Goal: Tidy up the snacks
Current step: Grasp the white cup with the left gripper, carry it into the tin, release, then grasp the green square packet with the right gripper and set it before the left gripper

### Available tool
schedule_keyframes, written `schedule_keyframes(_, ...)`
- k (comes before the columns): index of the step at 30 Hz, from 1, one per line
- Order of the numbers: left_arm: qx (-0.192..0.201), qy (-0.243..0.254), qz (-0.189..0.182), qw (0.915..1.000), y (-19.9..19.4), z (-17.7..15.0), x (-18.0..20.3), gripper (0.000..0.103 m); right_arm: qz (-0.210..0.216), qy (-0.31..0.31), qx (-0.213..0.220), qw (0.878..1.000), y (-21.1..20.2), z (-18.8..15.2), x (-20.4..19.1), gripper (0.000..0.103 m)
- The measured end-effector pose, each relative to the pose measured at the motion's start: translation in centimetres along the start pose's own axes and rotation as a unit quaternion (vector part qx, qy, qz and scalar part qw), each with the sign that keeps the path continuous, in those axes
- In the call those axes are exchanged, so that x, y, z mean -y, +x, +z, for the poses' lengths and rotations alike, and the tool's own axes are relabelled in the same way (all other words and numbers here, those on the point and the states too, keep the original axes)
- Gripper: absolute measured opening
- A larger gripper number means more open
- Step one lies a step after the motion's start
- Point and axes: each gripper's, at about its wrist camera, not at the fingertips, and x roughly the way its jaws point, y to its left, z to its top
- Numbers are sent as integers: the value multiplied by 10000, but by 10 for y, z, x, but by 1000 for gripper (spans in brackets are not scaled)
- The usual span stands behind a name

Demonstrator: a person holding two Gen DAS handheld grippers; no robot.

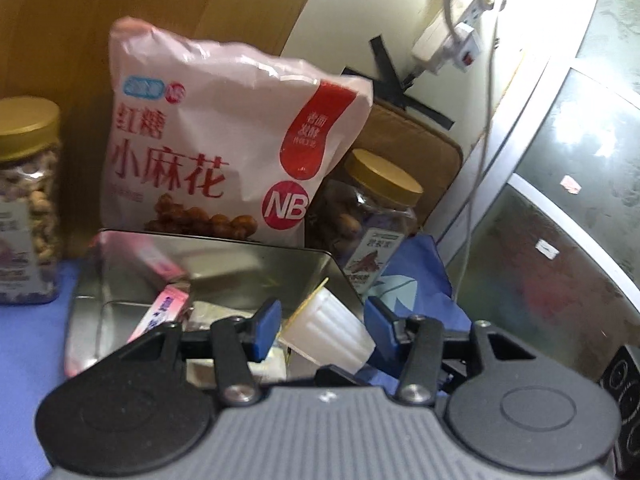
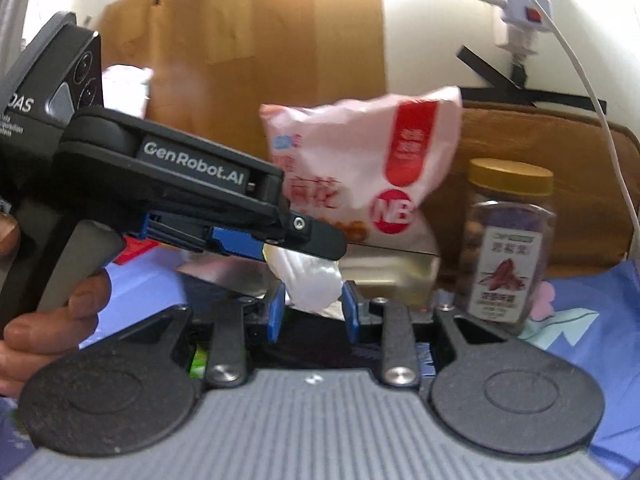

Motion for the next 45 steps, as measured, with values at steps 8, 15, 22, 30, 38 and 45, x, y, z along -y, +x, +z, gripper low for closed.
schedule_keyframes(8,106,-117,83,9998,-5,3,-6,49,-527,235,317,9978,-16,-7,14,42)
schedule_keyframes(15,209,-314,724,9967,-81,-19,-53,52,604,828,-241,9944,-29,-27,-1,47)
schedule_keyframes(22,-625,-891,746,9912,-81,-51,-97,60,1376,2295,-1076,9575,13,-40,-4,47)
schedule_keyframes(30,-975,-1532,236,9831,-55,-75,-113,57,1625,3478,-1384,9129,36,-60,3,30)
schedule_keyframes(38,-1014,-1060,-90,9891,-48,-76,-60,49,1155,3525,-761,9255,-23,-58,15,24)
schedule_keyframes(45,-1403,-225,-542,9884,-30,-103,22,49,342,3560,-496,9325,-114,-88,29,26)
